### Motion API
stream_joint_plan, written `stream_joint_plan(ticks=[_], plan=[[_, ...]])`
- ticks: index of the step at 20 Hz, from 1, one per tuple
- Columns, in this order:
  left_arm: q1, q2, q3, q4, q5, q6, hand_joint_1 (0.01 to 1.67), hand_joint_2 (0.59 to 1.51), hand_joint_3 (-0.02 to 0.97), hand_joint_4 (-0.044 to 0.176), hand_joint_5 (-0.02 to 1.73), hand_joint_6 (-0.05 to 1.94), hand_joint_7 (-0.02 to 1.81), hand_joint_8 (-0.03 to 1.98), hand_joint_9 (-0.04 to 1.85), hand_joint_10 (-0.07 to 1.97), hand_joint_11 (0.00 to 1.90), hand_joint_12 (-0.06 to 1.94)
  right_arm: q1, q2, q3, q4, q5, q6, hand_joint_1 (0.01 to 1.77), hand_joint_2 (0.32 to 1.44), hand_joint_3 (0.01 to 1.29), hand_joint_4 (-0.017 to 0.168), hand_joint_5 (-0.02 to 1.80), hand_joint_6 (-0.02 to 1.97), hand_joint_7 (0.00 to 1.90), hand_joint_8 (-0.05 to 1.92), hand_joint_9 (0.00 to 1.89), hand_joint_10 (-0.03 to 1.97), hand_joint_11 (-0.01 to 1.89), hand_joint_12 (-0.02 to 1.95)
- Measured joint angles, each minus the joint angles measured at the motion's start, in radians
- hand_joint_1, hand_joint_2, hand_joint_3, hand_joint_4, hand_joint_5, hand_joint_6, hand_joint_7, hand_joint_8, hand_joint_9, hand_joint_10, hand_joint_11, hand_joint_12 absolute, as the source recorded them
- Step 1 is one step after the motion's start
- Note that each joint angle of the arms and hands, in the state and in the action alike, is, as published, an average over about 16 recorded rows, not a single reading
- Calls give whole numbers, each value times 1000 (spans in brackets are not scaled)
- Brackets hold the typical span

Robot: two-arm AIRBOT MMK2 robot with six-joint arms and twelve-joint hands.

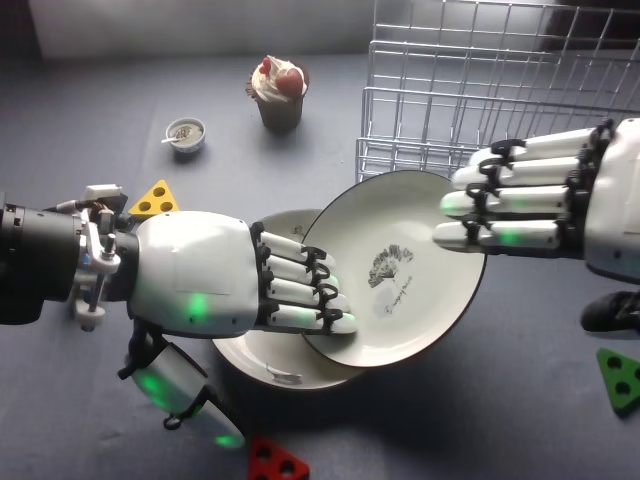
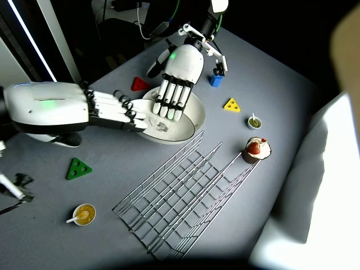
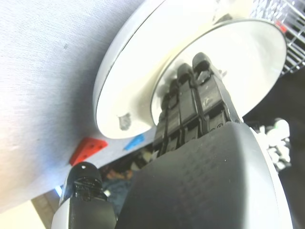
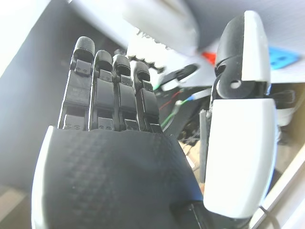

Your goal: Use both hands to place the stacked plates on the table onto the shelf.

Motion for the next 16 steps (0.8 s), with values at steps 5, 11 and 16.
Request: stream_joint_plan(ticks=[5,11,16], plan=[[-2,-4,4,-3,0,-1,40,1017,18,-11,133,-31,199,-12,227,18,214,21,17,-69,51,53,-18,-10,1140,899,17,4,277,14,263,8,262,-2,331,52],[-5,-8,11,-5,-3,-1,46,1017,17,-11,133,-30,196,-12,211,18,203,16,28,-150,110,95,-37,-25,1171,908,17,4,322,14,297,8,283,-2,317,53],[-6,-12,18,-7,-6,-2,51,1017,17,-11,133,-30,193,-12,207,18,202,12,38,-218,160,125,-47,-35,1173,901,17,4,341,15,315,9,298,-2,314,47]])
